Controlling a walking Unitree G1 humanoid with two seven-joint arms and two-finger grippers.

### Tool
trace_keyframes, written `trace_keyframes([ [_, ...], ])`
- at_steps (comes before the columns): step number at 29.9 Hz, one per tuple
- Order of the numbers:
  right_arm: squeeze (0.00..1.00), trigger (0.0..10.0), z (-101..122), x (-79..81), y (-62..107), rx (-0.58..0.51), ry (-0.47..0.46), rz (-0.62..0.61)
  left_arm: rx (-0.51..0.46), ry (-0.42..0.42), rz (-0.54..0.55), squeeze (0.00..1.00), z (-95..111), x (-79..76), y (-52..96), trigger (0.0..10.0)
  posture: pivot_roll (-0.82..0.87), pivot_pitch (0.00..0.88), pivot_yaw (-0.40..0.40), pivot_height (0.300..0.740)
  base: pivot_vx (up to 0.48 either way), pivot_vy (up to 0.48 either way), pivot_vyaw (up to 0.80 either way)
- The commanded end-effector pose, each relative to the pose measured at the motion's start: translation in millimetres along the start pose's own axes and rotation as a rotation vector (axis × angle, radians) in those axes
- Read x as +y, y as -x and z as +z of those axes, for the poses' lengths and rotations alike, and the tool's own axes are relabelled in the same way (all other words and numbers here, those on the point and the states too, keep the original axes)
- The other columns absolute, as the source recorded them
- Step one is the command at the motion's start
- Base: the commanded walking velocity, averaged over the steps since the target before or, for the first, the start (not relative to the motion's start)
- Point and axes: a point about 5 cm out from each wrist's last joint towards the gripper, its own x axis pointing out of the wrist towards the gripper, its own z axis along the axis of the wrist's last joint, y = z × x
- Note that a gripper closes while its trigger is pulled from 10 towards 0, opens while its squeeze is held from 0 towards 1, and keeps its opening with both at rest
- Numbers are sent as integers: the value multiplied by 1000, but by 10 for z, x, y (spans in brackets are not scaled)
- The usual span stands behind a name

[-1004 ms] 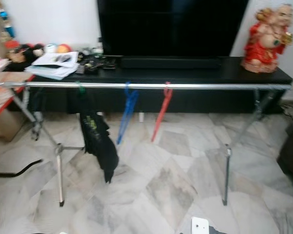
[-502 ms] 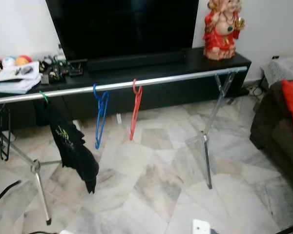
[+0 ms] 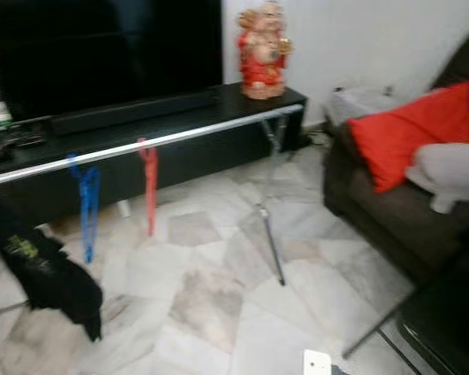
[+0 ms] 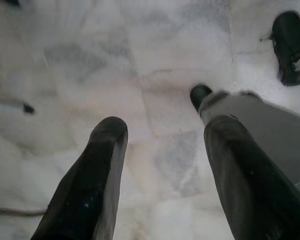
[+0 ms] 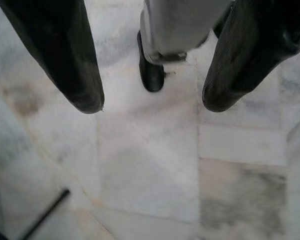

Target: Hang hanger

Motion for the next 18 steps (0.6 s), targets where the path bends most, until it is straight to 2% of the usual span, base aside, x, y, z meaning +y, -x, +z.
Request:
trace_keyframes([
  [1, 0, 10000, 29, 33, -4, -6, 2, 9, 20, -3, 4, 0, -61, 32, 10, 10000, 7, 7, 59, 740, 0, 0, -750],
  [18, 0, 10000, -4, 28, 1, -2, 23, 10, 18, -4, 6, 0, -62, 25, 9, 10000, 14, 0, 58, 740, 0, 0, -750],
])
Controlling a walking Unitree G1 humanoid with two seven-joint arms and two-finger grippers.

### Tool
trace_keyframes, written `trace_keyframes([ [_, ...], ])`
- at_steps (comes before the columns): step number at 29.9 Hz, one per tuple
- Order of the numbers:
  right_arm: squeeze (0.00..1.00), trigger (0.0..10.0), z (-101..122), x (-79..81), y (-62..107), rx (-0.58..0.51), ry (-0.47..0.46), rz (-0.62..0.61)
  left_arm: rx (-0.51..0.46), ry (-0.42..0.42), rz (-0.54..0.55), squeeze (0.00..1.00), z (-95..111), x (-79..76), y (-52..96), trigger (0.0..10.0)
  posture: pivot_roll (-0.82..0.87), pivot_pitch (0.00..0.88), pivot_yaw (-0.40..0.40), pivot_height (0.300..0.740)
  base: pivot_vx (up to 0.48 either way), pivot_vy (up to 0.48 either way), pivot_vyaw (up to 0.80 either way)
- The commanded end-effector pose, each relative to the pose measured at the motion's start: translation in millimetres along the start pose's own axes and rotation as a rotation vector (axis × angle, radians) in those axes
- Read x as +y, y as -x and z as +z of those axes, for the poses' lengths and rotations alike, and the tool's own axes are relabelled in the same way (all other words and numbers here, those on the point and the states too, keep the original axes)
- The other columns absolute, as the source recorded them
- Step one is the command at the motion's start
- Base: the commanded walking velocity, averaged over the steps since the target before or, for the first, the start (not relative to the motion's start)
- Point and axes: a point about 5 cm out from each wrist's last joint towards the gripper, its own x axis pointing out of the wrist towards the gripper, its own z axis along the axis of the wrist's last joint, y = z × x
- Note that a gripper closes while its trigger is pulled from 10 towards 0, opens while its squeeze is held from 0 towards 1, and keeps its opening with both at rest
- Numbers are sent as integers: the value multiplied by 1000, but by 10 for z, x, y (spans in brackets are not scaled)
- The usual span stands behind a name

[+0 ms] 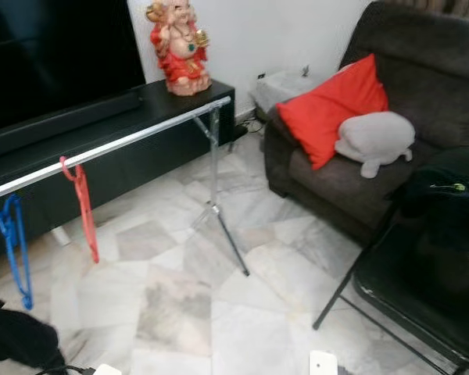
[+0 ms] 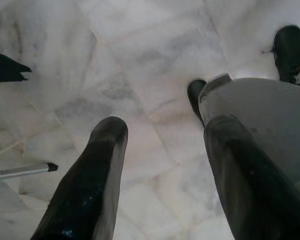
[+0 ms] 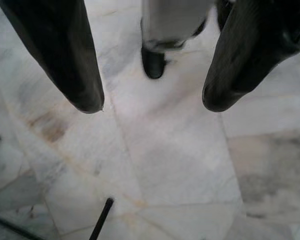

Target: Hang hanger

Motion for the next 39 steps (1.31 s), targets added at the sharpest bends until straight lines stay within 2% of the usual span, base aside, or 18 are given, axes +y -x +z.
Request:
trace_keyframes([
  [1, 0, 10000, -19, -47, 3, 8, 8, -10, -1, -2, -3, 0, 19, -4, -2, 10000, 15, 0, 58, 740, 0, 0, -750],
  [19, 0, 10000, -16, -39, 2, 7, 12, -8, -16, 33, -9, 0, 24, -4, -1, 10000, 16, 8, 58, 740, 0, 0, -750],
  [35, 0, 10000, -11, -44, 2, 4, 15, -8, -13, 31, -12, 0, 24, -7, -2, 10000, 19, 12, 55, 740, 0, 0, -749],
  [39, 0, 10000, -5, -43, 3, -7, 7, -7, -13, 34, -15, 0, 24, -10, -2, 10000, 19, 12, 55, 740, 0, 0, -228],
])
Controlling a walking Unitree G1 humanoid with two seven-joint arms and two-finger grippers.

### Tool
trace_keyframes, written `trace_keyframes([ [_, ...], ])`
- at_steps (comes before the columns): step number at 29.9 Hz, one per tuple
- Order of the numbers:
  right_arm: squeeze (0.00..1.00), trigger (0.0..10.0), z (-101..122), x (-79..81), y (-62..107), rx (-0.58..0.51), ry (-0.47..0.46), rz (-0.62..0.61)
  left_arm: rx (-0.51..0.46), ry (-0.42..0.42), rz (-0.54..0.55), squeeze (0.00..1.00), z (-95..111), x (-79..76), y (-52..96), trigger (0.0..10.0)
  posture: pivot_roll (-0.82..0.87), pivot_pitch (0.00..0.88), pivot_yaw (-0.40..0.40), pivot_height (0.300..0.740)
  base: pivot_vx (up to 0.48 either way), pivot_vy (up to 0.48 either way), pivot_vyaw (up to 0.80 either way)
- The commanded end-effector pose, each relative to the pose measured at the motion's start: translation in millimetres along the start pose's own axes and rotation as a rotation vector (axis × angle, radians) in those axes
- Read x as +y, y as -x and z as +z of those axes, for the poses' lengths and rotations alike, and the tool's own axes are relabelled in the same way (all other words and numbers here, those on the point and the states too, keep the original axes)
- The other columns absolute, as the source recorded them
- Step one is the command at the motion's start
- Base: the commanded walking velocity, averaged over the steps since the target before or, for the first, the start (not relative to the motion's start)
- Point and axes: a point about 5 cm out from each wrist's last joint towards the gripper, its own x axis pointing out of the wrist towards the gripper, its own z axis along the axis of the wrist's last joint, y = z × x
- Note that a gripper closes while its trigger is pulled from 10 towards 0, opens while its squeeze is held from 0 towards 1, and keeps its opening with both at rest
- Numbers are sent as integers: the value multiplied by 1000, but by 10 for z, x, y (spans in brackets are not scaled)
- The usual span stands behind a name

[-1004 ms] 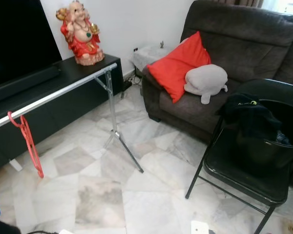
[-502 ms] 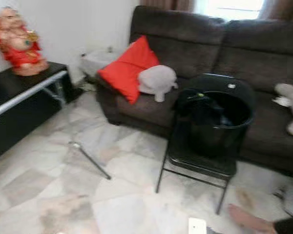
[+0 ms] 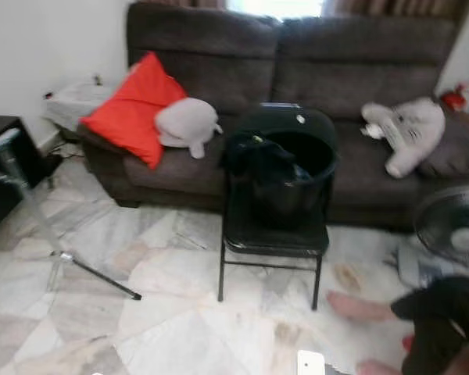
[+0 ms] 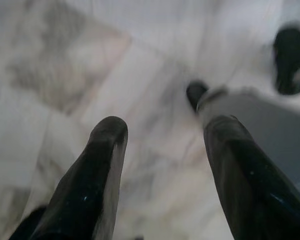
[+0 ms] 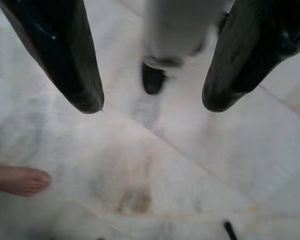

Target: Hang hanger

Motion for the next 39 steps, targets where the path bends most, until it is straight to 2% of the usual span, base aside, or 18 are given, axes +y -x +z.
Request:
trace_keyframes([
  [1, 0, 10000, 78, 42, -9, -31, -5, 13, 33, 15, 4, 0, -121, 21, 15, 10000, 19, 12, 55, 740, 0, 0, 0],
  [39, 0, 10000, 84, 36, -9, -37, 4, 7, 36, 17, -7, 0, -122, 13, 14, 10000, 20, 11, 51, 740, 314, 0, 0],
])
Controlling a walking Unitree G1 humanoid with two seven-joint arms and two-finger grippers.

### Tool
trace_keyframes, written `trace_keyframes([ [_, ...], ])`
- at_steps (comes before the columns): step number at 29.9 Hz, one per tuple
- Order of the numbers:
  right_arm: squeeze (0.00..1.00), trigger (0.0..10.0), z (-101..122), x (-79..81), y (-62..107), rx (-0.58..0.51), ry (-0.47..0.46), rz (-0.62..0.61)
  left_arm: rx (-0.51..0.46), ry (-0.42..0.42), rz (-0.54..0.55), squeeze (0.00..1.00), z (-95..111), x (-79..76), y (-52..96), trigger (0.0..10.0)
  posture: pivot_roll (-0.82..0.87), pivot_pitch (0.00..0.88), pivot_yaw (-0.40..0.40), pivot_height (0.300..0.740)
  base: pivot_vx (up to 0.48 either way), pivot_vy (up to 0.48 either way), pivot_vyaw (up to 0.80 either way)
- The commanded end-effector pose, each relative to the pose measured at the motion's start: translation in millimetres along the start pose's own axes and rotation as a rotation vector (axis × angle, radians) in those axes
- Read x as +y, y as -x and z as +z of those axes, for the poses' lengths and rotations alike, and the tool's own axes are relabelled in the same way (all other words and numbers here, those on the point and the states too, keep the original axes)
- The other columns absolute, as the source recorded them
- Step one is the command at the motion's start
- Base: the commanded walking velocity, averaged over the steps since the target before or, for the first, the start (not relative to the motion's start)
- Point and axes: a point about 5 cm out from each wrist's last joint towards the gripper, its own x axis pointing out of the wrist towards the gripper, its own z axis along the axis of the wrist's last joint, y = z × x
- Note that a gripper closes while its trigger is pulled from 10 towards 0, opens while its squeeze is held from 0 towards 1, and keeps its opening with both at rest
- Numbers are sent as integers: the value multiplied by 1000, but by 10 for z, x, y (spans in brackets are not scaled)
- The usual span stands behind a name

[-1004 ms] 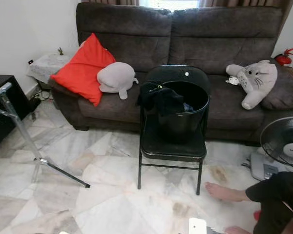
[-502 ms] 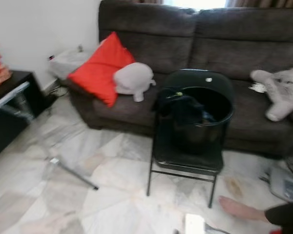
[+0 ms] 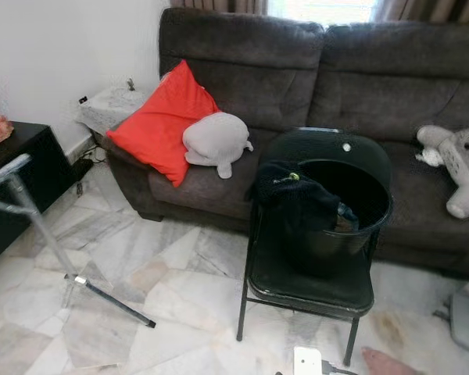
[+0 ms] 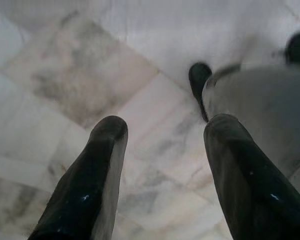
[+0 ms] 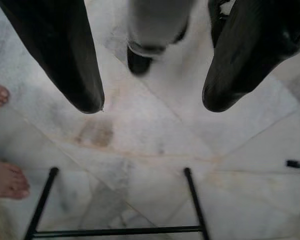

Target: Hang hanger

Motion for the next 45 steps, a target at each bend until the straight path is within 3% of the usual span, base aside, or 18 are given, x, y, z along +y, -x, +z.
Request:
trace_keyframes([
  [1, 0, 10000, -5, -17, 0, 4, 0, -5, -1, 7, -5, 0, -4, -7, 0, 10000, 20, 11, 51, 740, 326, 0, 0],
  [19, 0, 10000, -2, -17, 1, -2, 2, -6, -1, 6, -5, 0, -6, -7, 0, 10000, 20, 12, 50, 740, 323, 0, 0],
  [40, 0, 10000, 16, -26, 3, -26, -1, -15, -8, 4, -9, 0, 2, -14, -1, 10000, 18, 12, 47, 740, 0, 0, 0],
  [45, 0, 10000, 53, -36, 10, -81, 0, -27, -9, 6, -9, 0, -1, -17, -2, 10000, 16, 13, 44, 740, 0, 0, 0],
])
